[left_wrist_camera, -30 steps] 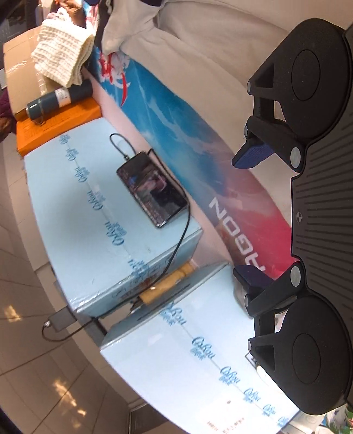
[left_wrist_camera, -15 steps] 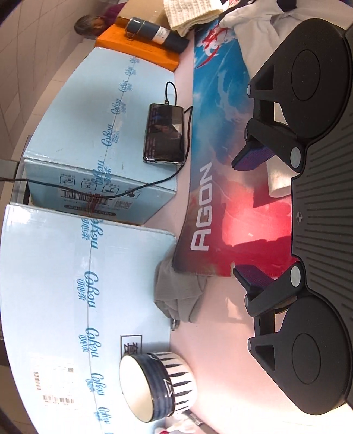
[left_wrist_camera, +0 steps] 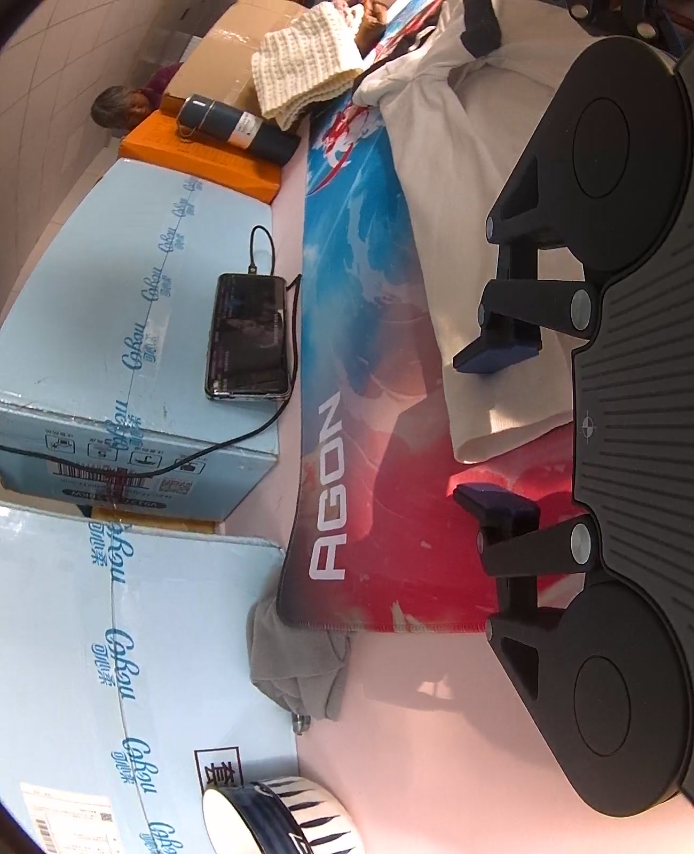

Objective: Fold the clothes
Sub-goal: 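Grasp the shirt edge with the left gripper and lift it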

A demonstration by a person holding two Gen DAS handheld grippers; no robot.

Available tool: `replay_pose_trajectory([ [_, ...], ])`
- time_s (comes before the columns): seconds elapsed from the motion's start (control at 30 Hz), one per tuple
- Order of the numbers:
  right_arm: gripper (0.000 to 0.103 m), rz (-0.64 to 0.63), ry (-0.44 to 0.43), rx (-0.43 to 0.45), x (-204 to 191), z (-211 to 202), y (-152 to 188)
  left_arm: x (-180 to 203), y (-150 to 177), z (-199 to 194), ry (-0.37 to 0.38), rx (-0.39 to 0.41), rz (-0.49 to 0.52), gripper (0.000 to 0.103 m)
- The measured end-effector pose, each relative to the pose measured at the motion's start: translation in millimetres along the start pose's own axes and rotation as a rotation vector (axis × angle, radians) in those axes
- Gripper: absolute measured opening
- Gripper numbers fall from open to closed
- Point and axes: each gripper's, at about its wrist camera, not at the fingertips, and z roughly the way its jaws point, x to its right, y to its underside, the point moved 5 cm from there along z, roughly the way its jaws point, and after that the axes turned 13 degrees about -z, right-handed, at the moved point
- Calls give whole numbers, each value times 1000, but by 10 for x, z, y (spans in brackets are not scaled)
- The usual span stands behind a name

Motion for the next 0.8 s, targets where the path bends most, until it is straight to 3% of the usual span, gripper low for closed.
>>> replay_pose_trajectory([
  [0.03, 38, 39, 11, -4, 57, 27, 3, 28, 9, 1, 0, -2, 14, 19],
  [0.07, 33, 61, 26, -5, 97, 23, 8, 57, 18, 1, 0, -4, 27, 9],
  [0.13, 11, 106, 56, -4, 177, 9, 21, 113, 35, 2, 0, -8, 55, 5],
  [0.2, 11, 150, 83, 57, 258, -139, 30, 180, 8, -25, -1, 6, 63, 4],
  [0.33, 11, 230, 151, 210, 427, -565, 48, 512, -304, -236, 14, 119, 48, 4],
  [0.53, 11, 392, 301, 427, 783, -1398, 260, 1513, -781, -339, 41, 245, 120, 1],
  [0.7, 11, 481, 450, 566, 1005, -2134, 607, 2497, -886, -142, 71, 252, 241, 1],
  [0.8, 11, 545, 528, 608, 1103, -2485, 898, 3078, -807, 93, 89, 214, 324, 1],
])
